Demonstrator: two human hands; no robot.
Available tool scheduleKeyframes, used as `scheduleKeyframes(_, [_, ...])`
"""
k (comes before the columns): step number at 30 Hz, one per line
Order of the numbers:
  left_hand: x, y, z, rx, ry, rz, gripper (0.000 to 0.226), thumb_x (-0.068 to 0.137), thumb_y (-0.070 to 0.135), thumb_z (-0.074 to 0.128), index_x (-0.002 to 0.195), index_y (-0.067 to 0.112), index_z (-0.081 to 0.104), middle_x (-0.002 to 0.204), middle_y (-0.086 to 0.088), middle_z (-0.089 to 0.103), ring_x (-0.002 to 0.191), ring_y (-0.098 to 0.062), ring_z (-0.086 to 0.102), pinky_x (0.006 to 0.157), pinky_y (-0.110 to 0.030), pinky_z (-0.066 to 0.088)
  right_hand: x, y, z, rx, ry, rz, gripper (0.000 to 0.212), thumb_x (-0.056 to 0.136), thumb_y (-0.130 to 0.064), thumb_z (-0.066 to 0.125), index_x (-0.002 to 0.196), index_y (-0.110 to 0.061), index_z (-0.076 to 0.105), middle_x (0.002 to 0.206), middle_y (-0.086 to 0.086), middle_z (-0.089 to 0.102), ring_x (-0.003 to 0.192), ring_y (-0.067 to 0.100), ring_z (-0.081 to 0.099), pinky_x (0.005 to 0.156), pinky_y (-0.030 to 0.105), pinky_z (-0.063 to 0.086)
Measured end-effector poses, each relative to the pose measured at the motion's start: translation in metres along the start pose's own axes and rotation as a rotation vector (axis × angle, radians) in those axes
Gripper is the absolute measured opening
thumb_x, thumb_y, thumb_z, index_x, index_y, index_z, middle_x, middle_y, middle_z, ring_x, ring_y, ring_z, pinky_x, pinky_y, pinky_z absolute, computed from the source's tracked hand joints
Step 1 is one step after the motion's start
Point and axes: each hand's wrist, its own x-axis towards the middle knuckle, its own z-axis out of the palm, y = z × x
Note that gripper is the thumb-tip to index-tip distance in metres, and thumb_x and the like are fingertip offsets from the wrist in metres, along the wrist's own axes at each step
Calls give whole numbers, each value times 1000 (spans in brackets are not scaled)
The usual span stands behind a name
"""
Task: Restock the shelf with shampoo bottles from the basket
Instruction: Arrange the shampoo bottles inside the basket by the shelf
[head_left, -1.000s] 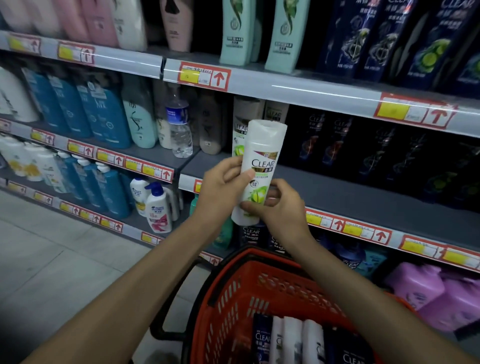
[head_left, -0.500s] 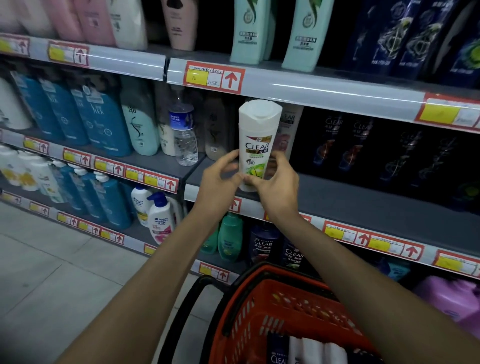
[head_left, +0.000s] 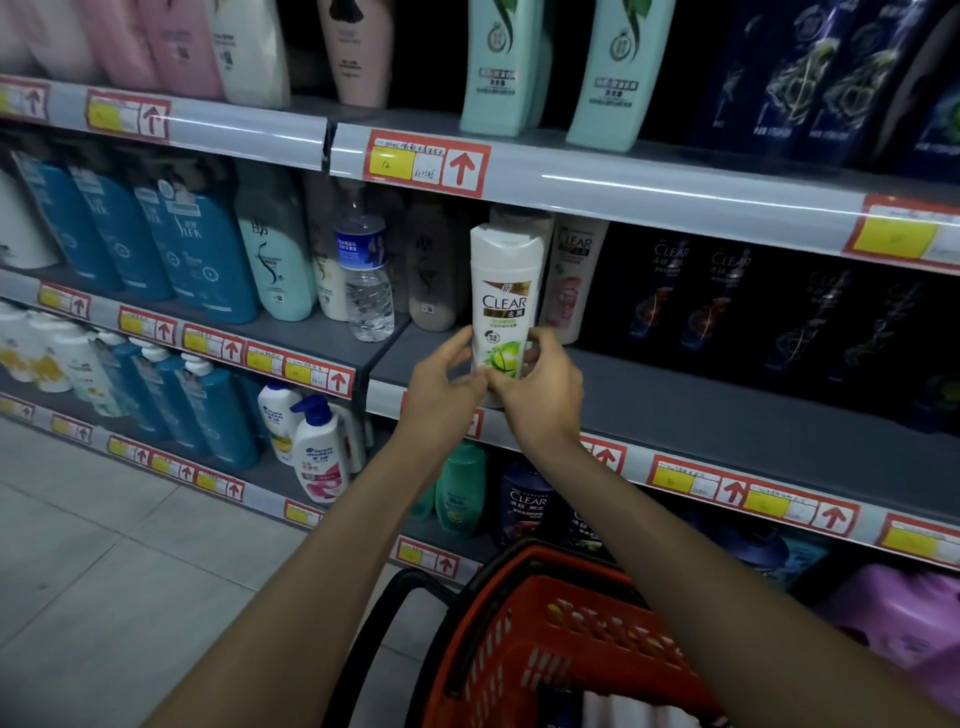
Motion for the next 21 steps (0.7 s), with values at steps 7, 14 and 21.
scheduleKeyframes(7, [-7, 2, -2, 26, -35, -33, 56, 94, -7, 60, 136, 29, 55, 112, 14, 63, 100, 7, 60, 82, -20, 52, -5, -7, -6, 0, -67, 91, 54, 77, -16, 86, 123, -18, 58, 116, 2, 68, 107, 19, 66, 89, 37, 57])
scheduleKeyframes(14, [-19, 1, -14, 338, -90, -16, 53, 89, 6, 72, 138, 19, 56, 125, -1, 66, 89, -4, 64, 78, -25, 54, -25, -7, -66, -258, -260, 42, 75, 83, -28, 83, 147, -20, 45, 142, 7, 52, 131, 26, 51, 101, 33, 44])
scheduleKeyframes(21, [-63, 4, -3, 1127, -295, 251, 82, 83, 69, 57, 154, 36, 32, 153, 9, 41, 140, -18, 41, 108, -39, 44, -65, 10, -156, -595, -459, -34, 102, 75, -55, 82, 158, -25, 30, 161, 9, 24, 150, 29, 27, 119, 41, 34])
